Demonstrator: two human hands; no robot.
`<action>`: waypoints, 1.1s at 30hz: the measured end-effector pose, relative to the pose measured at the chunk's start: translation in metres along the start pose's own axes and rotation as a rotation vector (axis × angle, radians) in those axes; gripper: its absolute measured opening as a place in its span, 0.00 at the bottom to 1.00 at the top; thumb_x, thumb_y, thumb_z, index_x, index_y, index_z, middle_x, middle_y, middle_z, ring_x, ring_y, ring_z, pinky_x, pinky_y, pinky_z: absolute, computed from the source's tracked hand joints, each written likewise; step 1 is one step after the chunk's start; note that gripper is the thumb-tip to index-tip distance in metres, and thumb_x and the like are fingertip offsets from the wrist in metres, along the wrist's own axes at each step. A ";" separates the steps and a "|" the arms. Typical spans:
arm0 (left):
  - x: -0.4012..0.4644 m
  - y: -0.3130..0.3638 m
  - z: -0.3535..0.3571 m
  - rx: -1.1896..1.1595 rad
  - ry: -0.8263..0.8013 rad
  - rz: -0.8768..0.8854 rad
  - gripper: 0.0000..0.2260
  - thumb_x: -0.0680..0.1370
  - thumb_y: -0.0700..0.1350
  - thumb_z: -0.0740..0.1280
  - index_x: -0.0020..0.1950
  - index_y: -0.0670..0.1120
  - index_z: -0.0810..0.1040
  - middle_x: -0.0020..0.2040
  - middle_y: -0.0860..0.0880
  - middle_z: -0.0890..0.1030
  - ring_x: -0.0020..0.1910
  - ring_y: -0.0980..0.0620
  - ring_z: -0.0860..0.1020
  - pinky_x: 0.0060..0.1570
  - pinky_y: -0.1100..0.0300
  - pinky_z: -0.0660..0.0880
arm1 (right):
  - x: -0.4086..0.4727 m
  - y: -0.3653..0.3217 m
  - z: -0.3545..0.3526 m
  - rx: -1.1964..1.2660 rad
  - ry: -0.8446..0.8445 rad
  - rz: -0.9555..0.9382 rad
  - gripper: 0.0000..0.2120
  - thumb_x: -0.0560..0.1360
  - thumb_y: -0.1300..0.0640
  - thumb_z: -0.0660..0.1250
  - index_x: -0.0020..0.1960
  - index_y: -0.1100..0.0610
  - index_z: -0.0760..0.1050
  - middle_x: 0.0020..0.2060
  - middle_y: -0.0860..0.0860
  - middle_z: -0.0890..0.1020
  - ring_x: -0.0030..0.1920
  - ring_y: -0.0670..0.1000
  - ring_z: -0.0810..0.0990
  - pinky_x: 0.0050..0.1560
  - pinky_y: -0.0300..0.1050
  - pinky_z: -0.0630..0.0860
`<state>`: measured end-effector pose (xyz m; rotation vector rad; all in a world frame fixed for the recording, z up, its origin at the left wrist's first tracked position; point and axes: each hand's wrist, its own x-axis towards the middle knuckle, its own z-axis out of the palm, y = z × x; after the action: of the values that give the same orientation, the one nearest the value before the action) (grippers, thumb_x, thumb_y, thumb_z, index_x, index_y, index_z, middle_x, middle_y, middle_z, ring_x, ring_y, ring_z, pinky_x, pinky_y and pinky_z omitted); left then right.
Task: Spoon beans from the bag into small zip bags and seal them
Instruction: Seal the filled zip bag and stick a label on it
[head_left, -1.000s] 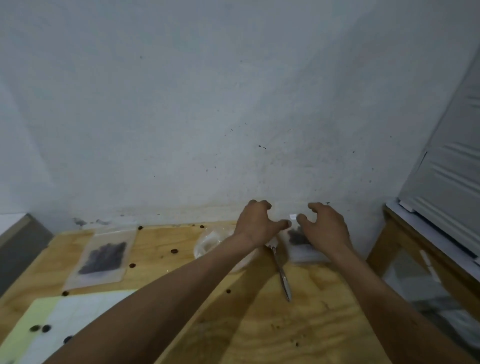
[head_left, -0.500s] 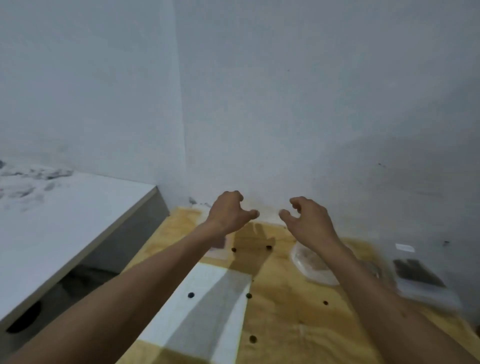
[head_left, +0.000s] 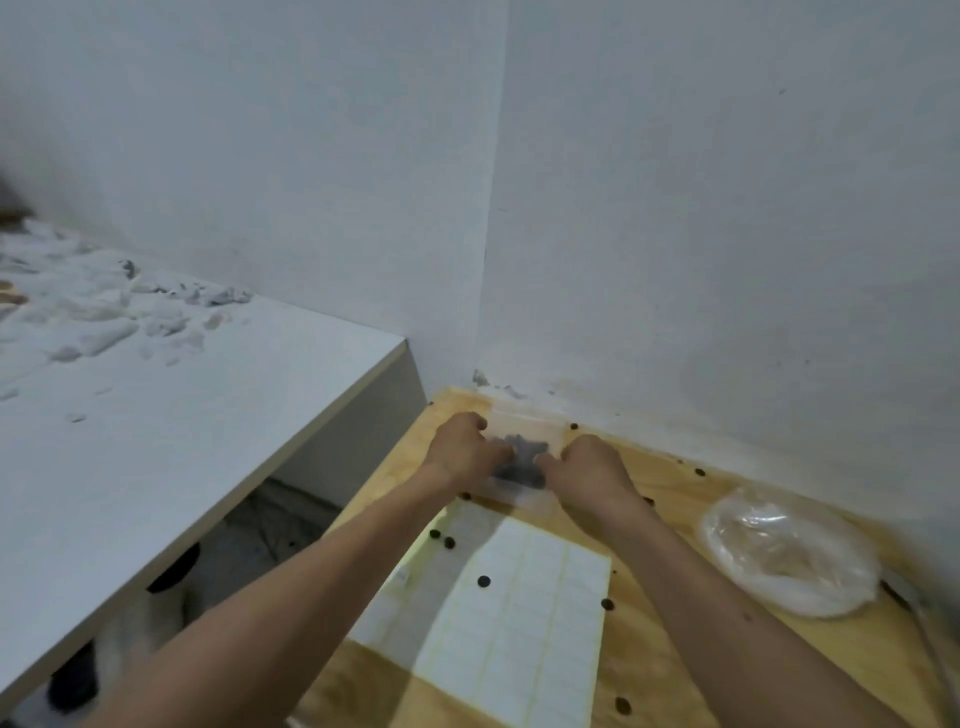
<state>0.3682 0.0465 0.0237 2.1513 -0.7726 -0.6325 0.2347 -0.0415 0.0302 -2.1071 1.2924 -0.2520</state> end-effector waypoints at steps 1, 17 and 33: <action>0.000 0.000 0.002 -0.087 -0.005 -0.026 0.30 0.76 0.46 0.74 0.75 0.40 0.69 0.60 0.42 0.82 0.59 0.44 0.81 0.59 0.53 0.78 | 0.003 0.000 0.002 0.096 -0.008 0.026 0.18 0.76 0.48 0.67 0.32 0.56 0.72 0.27 0.49 0.72 0.29 0.53 0.73 0.31 0.46 0.66; -0.018 0.012 -0.033 -0.702 0.029 0.098 0.07 0.76 0.41 0.75 0.52 0.46 0.81 0.48 0.46 0.84 0.47 0.48 0.83 0.42 0.58 0.80 | -0.012 -0.007 -0.029 0.787 -0.035 -0.012 0.06 0.77 0.65 0.71 0.53 0.59 0.79 0.46 0.57 0.84 0.41 0.51 0.82 0.43 0.45 0.80; -0.068 -0.030 -0.091 -0.821 0.404 0.114 0.02 0.76 0.41 0.71 0.46 0.45 0.83 0.52 0.41 0.85 0.46 0.49 0.80 0.48 0.51 0.76 | -0.095 -0.048 0.044 -0.114 -0.324 -0.402 0.16 0.74 0.50 0.74 0.45 0.64 0.85 0.42 0.60 0.86 0.34 0.55 0.81 0.34 0.45 0.73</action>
<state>0.3895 0.1535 0.0673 1.3940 -0.3187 -0.3430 0.2434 0.0728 0.0410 -2.3744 0.7068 -0.0015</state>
